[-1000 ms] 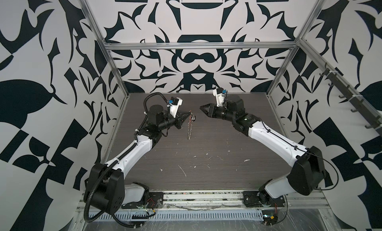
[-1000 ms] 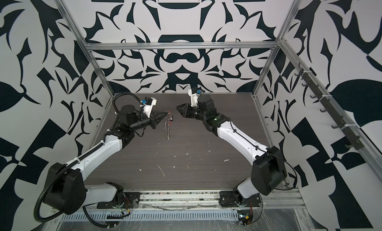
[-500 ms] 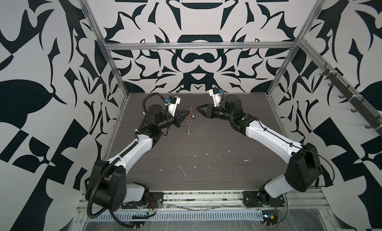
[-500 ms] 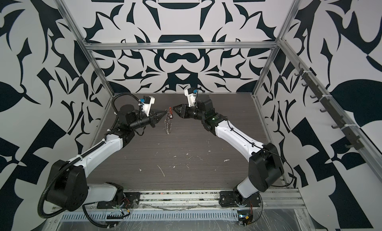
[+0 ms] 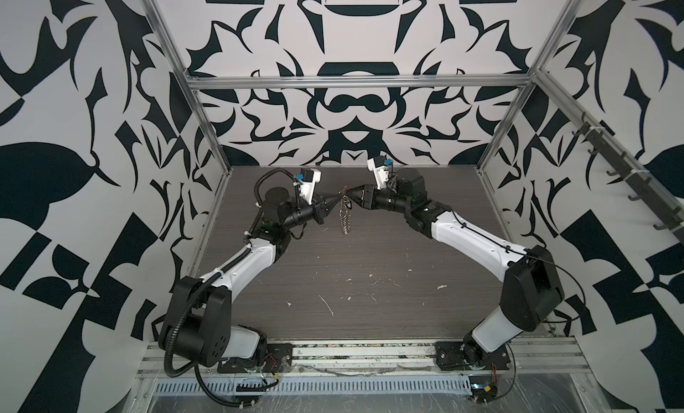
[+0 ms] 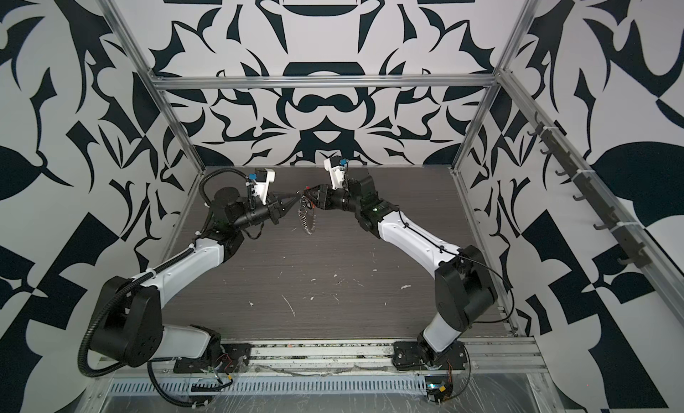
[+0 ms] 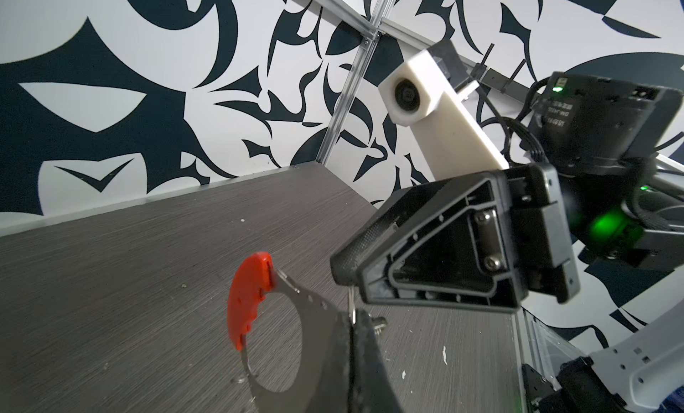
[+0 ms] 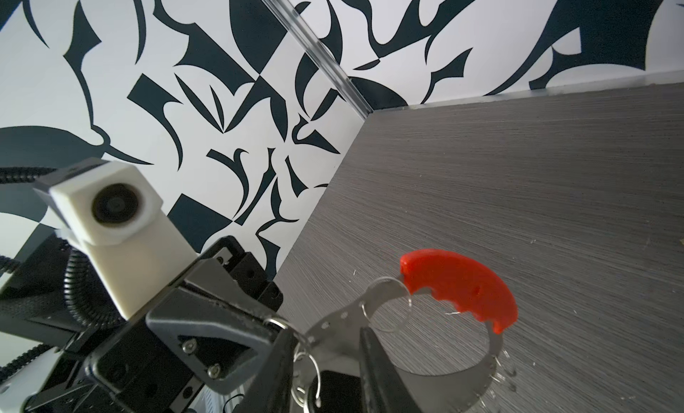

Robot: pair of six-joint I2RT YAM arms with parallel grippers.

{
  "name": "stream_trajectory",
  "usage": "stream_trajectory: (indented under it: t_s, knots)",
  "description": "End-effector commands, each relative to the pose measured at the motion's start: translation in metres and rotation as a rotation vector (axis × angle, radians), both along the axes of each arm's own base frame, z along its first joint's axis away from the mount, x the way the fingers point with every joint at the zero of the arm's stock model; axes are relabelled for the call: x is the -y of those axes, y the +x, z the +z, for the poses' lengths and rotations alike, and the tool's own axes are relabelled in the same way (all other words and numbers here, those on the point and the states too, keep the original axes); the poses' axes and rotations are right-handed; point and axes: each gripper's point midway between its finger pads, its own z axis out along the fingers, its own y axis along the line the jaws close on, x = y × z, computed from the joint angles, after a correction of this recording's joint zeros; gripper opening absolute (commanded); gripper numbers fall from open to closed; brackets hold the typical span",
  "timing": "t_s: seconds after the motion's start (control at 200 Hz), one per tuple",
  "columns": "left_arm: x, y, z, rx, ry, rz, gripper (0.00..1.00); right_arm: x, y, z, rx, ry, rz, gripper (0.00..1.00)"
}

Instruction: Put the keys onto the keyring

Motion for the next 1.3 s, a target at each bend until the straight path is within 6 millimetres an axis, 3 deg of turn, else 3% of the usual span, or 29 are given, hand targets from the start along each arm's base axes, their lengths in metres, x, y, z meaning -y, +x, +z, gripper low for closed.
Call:
stream_trajectory:
  t_s: [0.0,0.475,0.86,1.18,1.295]
  knots:
    - [-0.001,-0.002,0.023,0.063,-0.053,-0.014,0.0,-0.007,-0.004,0.046,0.096,0.082,0.034,0.34]
    - [0.0,-0.002,0.037,0.063,-0.14,-0.05,0.0,-0.025,-0.011,0.059,0.103,0.136,0.109,0.28]
    - [0.003,0.0,0.041,0.029,-0.202,-0.086,0.0,-0.033,-0.013,0.068,0.11,0.183,0.141,0.0]
    - [0.005,0.002,0.034,-0.003,-0.2,-0.114,0.0,-0.029,-0.016,0.079,0.148,0.181,0.132,0.0]
    - [0.005,0.005,0.026,-0.028,-0.177,-0.11,0.19,-0.022,-0.013,0.076,0.163,0.117,0.089,0.0]
